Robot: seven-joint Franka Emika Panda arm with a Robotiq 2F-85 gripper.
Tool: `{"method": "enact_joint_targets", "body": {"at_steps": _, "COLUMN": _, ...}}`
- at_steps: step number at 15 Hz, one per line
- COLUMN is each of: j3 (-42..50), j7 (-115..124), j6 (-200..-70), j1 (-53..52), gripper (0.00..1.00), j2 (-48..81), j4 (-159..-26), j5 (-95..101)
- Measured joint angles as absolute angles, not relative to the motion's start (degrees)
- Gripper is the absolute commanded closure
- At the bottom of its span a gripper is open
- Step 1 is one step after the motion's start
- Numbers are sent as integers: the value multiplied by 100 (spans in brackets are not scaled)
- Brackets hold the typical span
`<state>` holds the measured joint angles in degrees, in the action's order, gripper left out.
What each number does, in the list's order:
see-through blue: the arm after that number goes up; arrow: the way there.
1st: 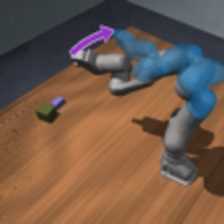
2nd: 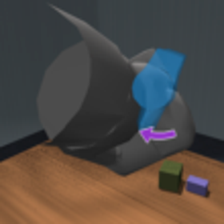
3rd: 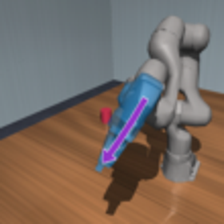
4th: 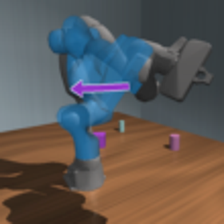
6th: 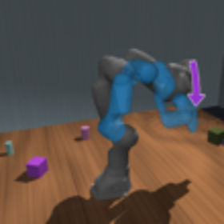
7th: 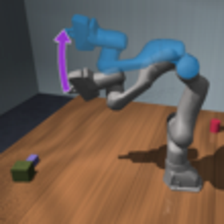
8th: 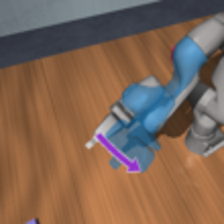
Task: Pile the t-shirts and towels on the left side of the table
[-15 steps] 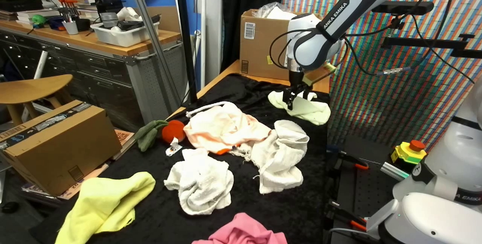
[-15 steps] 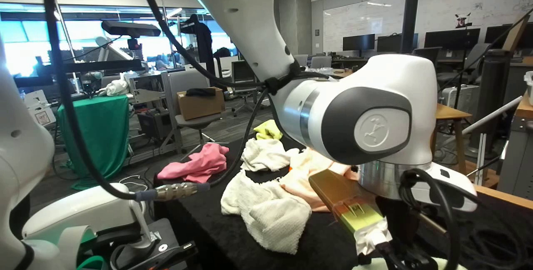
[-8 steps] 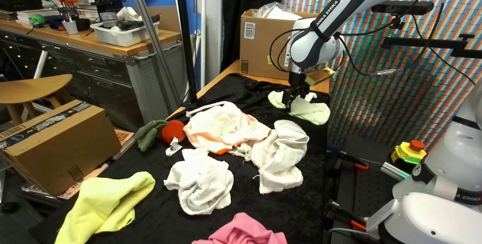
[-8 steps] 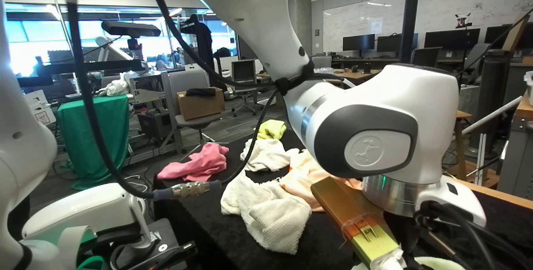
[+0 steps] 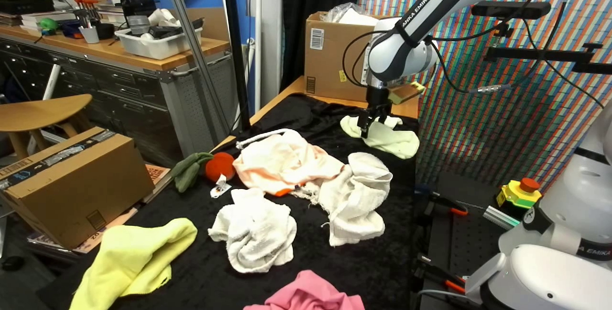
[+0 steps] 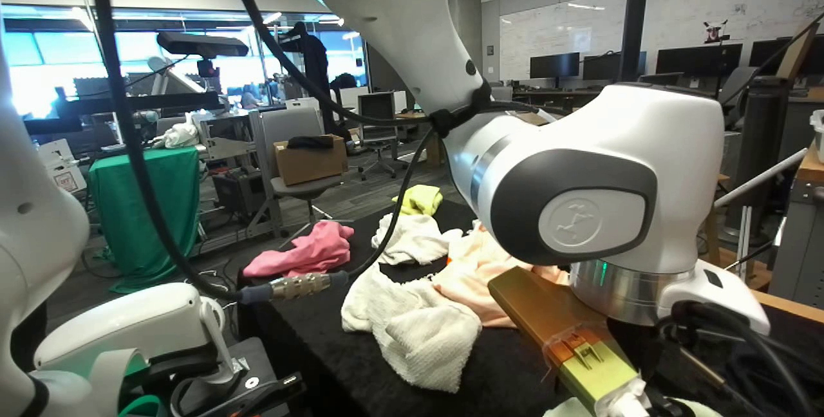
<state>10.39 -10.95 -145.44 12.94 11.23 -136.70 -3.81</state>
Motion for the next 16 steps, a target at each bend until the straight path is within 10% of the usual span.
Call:
{"method": "enact_joint_targets", "body": {"at_steps": 10, "j3": 1029, "j7": -1254, "j6": -14542, "j1": 1294, "gripper": 90, "j2": 1108, "j4": -13655, "j5": -381}}
{"method": "enact_joint_targets", "body": {"at_steps": 16, "j3": 1008, "j7": -1306, "j6": -14539, "j1": 1291, "gripper": 95, "j2": 1102, "j4": -13633, "j5": -381}}
